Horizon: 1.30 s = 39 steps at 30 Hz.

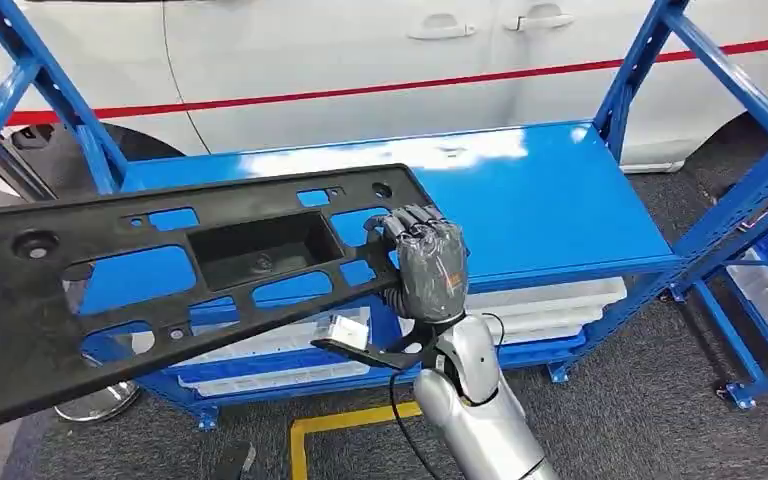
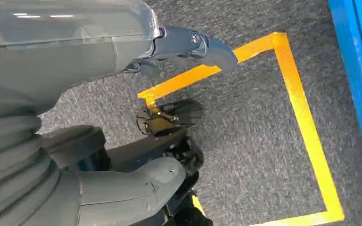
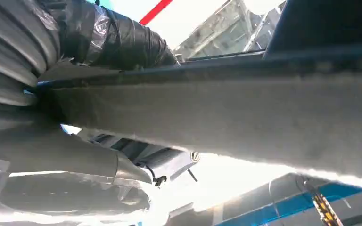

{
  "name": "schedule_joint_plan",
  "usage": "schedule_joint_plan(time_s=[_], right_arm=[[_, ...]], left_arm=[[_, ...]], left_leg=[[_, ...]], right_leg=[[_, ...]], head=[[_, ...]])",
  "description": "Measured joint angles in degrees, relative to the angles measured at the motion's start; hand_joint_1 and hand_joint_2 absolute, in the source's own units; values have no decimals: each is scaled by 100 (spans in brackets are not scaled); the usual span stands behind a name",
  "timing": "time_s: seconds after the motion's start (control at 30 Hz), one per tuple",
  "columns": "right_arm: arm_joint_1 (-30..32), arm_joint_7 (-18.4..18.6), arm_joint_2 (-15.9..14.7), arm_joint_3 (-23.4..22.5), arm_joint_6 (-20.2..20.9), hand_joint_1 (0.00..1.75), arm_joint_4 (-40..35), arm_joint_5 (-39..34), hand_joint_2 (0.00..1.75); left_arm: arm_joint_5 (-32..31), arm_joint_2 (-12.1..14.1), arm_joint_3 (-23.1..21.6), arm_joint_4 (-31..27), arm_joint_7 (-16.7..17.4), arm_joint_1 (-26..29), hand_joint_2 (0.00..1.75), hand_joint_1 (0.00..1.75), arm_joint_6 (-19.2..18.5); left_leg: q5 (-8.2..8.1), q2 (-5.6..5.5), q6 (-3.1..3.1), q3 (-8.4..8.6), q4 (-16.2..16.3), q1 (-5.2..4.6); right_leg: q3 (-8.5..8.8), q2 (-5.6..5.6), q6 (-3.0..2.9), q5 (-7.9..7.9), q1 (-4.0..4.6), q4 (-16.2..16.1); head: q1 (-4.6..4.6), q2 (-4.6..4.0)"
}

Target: Take the parts from the cabinet and place them on the table.

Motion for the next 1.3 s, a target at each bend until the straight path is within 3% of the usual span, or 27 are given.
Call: schedule_joint_plan(time_s=[0.07, 0.1, 0.17, 0.2, 0.23, 0.27, 0.3, 0.37, 0.4, 0.43, 0.53, 0.57, 0.63, 0.7, 0.73, 0.77, 0.8, 0.87, 0.9, 0.93, 1.03, 1.07, 1.13, 1.2, 1.23, 1.27, 1.3], right_arm=[[-8, 24, -37, 26, 0, 175, 0, 9, 175], [-12, 54, -46, 41, 0, 175, 0, 24, 175], [-16, 68, -63, 85, 0, 175, 0, 33, 175], [-12, 70, -72, 89, 0, 175, 0, 35, 175], [-9, 72, -81, 92, 0, 175, 0, 35, 175], [-9, 79, -92, 101, 0, 175, 0, 35, 175], [-9, 83, -107, 109, 0, 175, 0, 35, 175], [-11, 83, -118, 124, 0, 175, 0, 37, 175], [-15, 85, -118, 129, 0, 175, 0, 44, 175], [-20, 98, -118, 131, 0, 175, -2, 46, 175], [-22, 118, -127, 168, 0, 175, -2, 70, 175], [-22, 118, -131, 170, 0, 175, -2, 88, 175], [-32, 127, -151, 173, -2, 175, -7, 112, 175], [-8, 162, -177, 184, -2, 175, -11, 131, 175], [10, 179, -190, 184, 0, 175, -11, 138, 175], [30, 188, -212, 184, 0, 175, -11, 140, 175], [50, 192, -225, 184, 0, 175, -11, 140, 175], [79, 221, -238, 210, -2, 175, -17, 140, 175], [101, 234, -240, 221, -2, 175, -20, 140, 175], [133, 249, -243, 227, -2, 175, -26, 144, 175], [252, 271, -256, 240, -2, 175, -52, 155, 175], [260, 282, -256, 243, -2, 175, -52, 155, 175], [266, 286, -256, 251, -2, 175, -70, 160, 175], [306, 286, -256, 256, 0, 175, -96, 173, 175], [335, 286, -256, 256, 0, 175, -98, 177, 175], [366, 277, -256, 256, 0, 175, -98, 186, 175], [392, 258, -258, 256, -2, 175, -101, 186, 175]], left_arm=[[-4, -6, 0, 0, -4, 3, 175, 0, -2], [-4, -9, 0, 0, -7, 3, 175, 0, -2], [-4, -22, 0, 0, -11, -5, 175, 0, -4], [-4, -22, -2, 0, -11, -3, 175, 0, -4], [-4, -24, 0, 0, -11, 0, 175, 0, -4], [-4, -24, 0, 0, -11, 3, 175, 0, -4], [-4, -24, 0, 0, -11, 2, 175, 0, -4], [-4, -24, -2, 0, -11, -8, 175, 0, -4], [-4, -24, 0, 0, -13, -19, 175, 0, -4], [-4, -24, 0, 0, -18, -25, 175, 0, -4], [9, -26, 0, 0, -17, -19, 175, 0, -4], [11, -39, 0, 0, -17, -22, 175, 0, -4], [11, -57, 0, 0, -11, -38, 175, 0, -4], [2, -66, 0, 0, 18, -33, 175, 0, -4], [-4, -66, 0, 0, 26, -24, 175, 0, -4], [-9, -66, 0, 0, 39, -14, 175, 0, -4], [-35, -68, 0, 0, 59, -4, 175, 0, -2], [-68, -83, 0, 0, 92, 5, 175, 0, -4], [-96, -83, 0, 0, 112, 7, 175, 0, -4], [-107, -83, -2, 0, 122, -5, 175, 0, -7], [-120, -83, -4, 0, 133, 9, 175, 0, -11], [-122, -81, -4, 0, 135, 8, 175, 0, -11], [-129, -81, -4, 0, 140, 7, 175, 0, -17], [-170, -81, -11, 0, 157, 4, 175, 0, -28], [-175, -81, -13, 0, 166, 7, 175, 0, -35], [-183, -81, -13, 0, 173, 8, 175, 0, -37], [-190, -81, -13, 0, 181, 5, 175, 0, -42]], left_leg=[[-32, -9, -53, -44, 41, 16], [-229, -17, -87, -113, 210, 15], [-764, -17, -147, -416, 1031, 48], [-956, -16, -172, -567, 1461, 58], [-1012, -16, -189, -629, 1701, 63], [-935, -16, -193, -570, 1673, 67], [-753, -15, -189, -377, 1390, 69], [-322, -15, -143, 260, 354, 67], [-418, -20, -107, 452, -7, 58], [-387, -28, -92, 499, -74, 15], [-344, -29, -25, 455, -94, 0], [-265, -18, 64, 470, -183, 77], [-212, 1, 124, 416, -194, 60], [-184, 6, 149, 348, -176, 48], [-171, 6, 147, 311, -161, 46], [-162, 6, 141, 279, -137, 46], [-160, 4, 138, 251, -109, 50], [-174, 0, 114, 209, -31, 57], [-190, -2, 84, 173, 13, 56], [-190, -5, 46, 114, 89, 8], [-127, -4, -50, 84, 42, 29], [-124, -8, -68, 70, 52, 25], [-489, -8, -128, -66, 402, 47], [-971, -7, -174, -376, 1254, 64], [-1111, -7, -183, -497, 1610, 64], [-1116, -7, -184, -513, 1739, 63], [-988, -7, -167, -376, 1565, 62]], right_leg=[[-10, -30, -114, 94, -50, -78], [-40, -30, -157, 129, -49, -90], [-127, -33, -189, 189, -46, -86], [-170, -35, -189, 216, -41, -83], [-207, -35, -182, 240, -39, -73], [-240, -35, -179, 258, -39, -64], [-267, -34, -169, 269, -40, -49], [-283, -30, -151, 280, -39, -18], [-295, -33, -131, 291, -35, -15], [-319, -31, -95, 314, -22, -15], [-324, -29, 15, 387, -31, -42], [-348, -23, 46, 342, -14, -10], [-513, -4, 72, -12, -29, 388], [-877, 0, 109, -479, -45, 1276], [-1007, -1, 122, -574, -52, 1600], [-1004, -1, 127, -520, -60, 1643], [-878, -2, 131, -360, -69, 1442], [-387, -4, 120, 83, -84, 572], [-210, -2, 99, 104, -83, 168], [-184, 3, 86, 87, -46, 68], [-257, 19, -2, 132, -26, 115], [-263, 11, -63, 173, -59, 63], [-284, -9, -148, 230, -73, 35], [-336, -24, -180, 263, -53, 42], [-366, -26, -182, 281, -45, 49], [-395, -25, -182, 298, -39, 57], [-427, -23, -179, 318, -33, 72]], head=[[6, 0], [0, 0], [0, 0], [0, 0], [0, 0], [0, 0], [0, 0], [0, 0], [0, 0], [2, 0], [2, 0], [2, 0], [7, 0], [4, 0], [4, 0], [4, 0], [4, 0], [4, 0], [4, 0], [4, 0], [2, 0], [2, 0], [0, 0], [2, 0], [2, 0], [2, 0], [2, 0]])
